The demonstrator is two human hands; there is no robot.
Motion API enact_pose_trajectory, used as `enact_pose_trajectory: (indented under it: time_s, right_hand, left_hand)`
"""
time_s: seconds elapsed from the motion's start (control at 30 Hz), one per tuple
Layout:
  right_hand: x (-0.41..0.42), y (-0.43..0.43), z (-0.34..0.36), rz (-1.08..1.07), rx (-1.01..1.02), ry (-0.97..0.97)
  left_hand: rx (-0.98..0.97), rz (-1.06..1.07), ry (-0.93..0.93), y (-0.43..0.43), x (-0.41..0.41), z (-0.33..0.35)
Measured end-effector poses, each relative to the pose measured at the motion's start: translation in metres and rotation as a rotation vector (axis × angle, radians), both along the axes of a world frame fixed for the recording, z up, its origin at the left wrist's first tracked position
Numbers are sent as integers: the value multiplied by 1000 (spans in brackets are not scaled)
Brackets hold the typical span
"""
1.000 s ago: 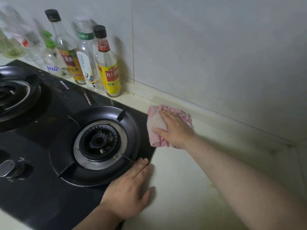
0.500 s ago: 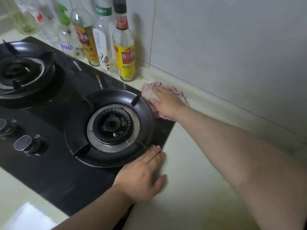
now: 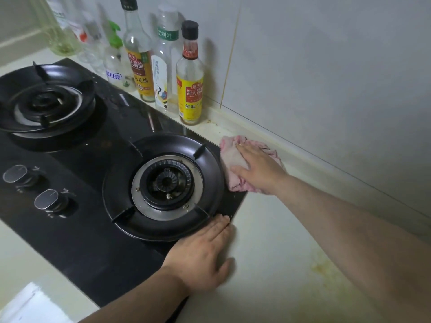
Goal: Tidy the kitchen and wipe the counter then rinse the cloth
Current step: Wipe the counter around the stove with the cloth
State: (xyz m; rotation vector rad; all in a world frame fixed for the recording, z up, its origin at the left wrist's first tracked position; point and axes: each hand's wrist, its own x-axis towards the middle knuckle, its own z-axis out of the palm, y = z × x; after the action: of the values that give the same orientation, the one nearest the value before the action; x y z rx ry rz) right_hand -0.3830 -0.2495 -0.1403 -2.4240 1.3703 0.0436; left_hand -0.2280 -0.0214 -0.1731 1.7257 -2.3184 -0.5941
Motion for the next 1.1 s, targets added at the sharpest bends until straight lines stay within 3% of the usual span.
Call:
enact_pose_trajectory:
  time_s: [0.57,0.77,1.1]
  right_hand:
    - [100,-52,-2,130,-17,-108]
    - [72,-40,-2,130,-30,-104]
    - [-47,13,4,-12,54,12]
  left_hand:
    - [-92,-23,-58,2,0,4]
    - [-123,-14,-51,3,-1,2]
    - [-184,-15,-46,1,-1,-4]
